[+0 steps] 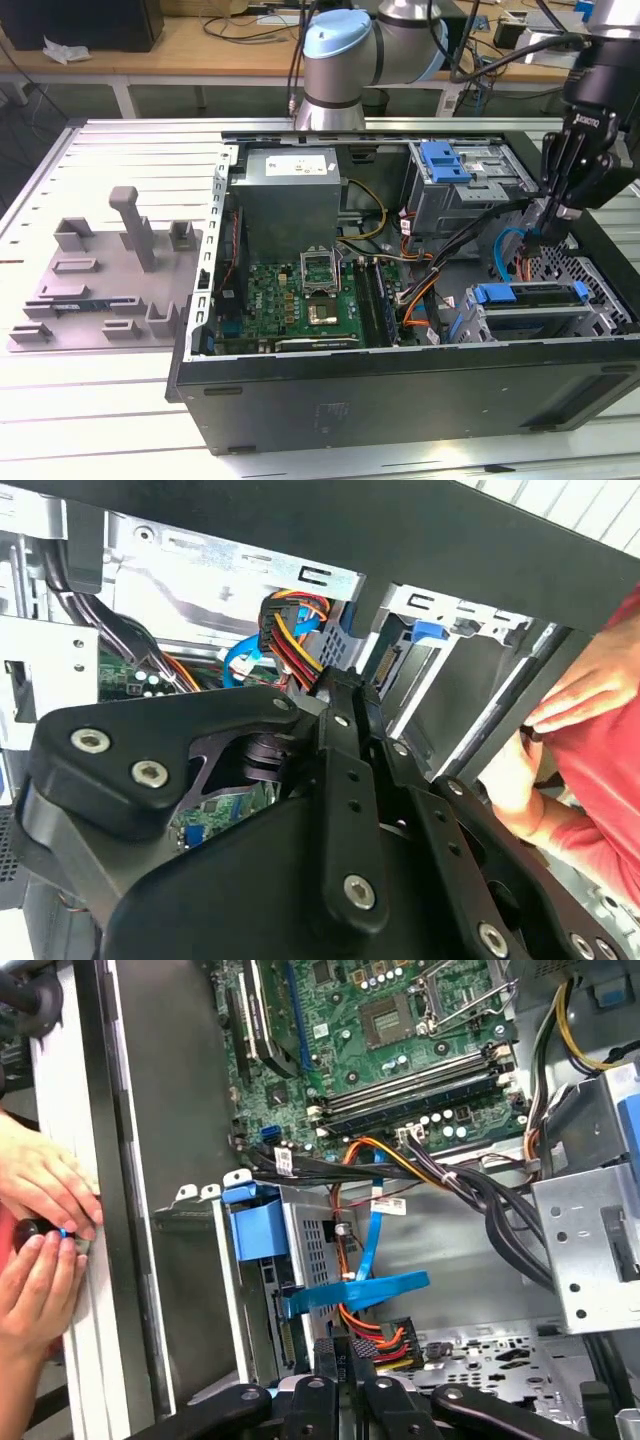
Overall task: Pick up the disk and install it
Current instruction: 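Insert the first disk wire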
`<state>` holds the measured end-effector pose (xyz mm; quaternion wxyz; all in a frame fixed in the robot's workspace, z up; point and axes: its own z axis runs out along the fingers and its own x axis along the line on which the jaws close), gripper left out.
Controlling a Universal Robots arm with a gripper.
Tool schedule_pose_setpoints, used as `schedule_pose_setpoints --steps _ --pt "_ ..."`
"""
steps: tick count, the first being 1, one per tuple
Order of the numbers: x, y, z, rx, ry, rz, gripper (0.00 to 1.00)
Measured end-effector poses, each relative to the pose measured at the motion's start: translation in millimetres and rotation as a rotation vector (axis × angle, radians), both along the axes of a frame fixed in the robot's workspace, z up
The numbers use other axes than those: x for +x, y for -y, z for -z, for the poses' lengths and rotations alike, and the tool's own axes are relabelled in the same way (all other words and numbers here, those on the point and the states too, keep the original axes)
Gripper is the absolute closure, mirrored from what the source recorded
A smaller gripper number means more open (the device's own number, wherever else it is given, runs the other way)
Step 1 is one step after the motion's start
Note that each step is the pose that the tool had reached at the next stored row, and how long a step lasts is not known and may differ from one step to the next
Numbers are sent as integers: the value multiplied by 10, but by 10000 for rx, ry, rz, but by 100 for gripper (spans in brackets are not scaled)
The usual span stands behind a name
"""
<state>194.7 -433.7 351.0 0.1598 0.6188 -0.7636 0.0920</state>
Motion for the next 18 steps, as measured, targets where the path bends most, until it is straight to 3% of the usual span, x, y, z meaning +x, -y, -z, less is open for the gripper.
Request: schedule_pose_setpoints --steps 1,3,4,8,11,13,15,16,18 --pt "-1 23 0 149 6 -16 84" --pt "-2 48 0 284 13 -34 84" --pt "-5 74 0 392 19 -52 84" --pt "-15 157 -3 638 35 -108 84" --pt "-35 246 -33 706 62 -139 84" --pt "-36 272 -43 787 92 -149 84" --pt "-36 299 -49 1019 168 -164 84" --pt "-36 313 -51 1220 217 -170 84" --pt "-41 333 -58 1499 269 -171 84"
